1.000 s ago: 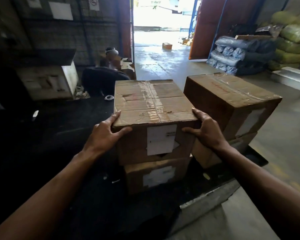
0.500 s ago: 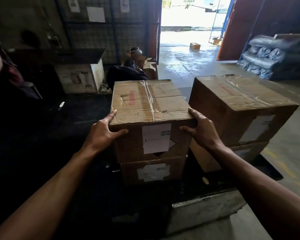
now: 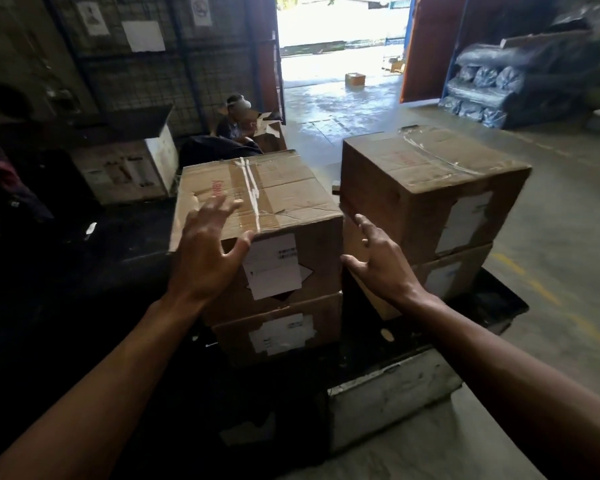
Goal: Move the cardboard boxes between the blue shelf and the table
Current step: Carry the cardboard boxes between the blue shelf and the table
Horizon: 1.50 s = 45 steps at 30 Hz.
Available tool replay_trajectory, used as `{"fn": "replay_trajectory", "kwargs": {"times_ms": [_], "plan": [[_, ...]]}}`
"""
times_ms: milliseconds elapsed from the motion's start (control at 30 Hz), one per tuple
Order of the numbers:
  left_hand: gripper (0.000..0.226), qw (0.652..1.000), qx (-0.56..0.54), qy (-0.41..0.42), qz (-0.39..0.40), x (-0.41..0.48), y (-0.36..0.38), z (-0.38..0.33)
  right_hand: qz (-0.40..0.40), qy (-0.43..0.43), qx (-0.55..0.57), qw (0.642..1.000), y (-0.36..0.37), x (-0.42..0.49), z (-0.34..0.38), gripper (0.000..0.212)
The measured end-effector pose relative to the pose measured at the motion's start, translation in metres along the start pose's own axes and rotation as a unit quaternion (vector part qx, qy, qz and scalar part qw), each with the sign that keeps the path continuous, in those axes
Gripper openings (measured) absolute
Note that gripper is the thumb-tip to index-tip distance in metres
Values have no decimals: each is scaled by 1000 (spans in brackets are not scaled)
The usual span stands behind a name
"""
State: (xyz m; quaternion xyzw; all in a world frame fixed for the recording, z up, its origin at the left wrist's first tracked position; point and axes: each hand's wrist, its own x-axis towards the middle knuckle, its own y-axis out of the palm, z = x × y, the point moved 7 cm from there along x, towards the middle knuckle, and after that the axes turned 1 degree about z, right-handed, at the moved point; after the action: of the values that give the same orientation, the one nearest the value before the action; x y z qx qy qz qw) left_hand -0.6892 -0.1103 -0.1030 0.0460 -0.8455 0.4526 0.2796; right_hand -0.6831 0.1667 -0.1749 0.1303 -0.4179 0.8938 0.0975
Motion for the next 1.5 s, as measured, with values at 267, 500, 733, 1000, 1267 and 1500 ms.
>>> {"fn": "replay_trajectory", "kwargs": {"times_ms": [267,500,733,1000,1267,1500], "plan": [[55,962,-122,133,203,2,146,-138,-31,167,-95,981,-99,-104,-101,84],[63,883,-168,241,366,-27,251,-282,-150,376,-139,904,-213,-258,-147,88],[60,728,-279,376,501,-138,251,-449,-298,550,-216,750,-278,-428,-74,88],[44,541,-352,534,547,-305,128,-562,-357,683,-314,554,-275,-581,112,77],[49,377,-379,626,567,-449,-8,-587,-432,766,-330,344,-243,-724,296,58],[54,297,-402,670,549,-539,-101,-626,-474,780,-342,224,-246,-818,391,65]]}}
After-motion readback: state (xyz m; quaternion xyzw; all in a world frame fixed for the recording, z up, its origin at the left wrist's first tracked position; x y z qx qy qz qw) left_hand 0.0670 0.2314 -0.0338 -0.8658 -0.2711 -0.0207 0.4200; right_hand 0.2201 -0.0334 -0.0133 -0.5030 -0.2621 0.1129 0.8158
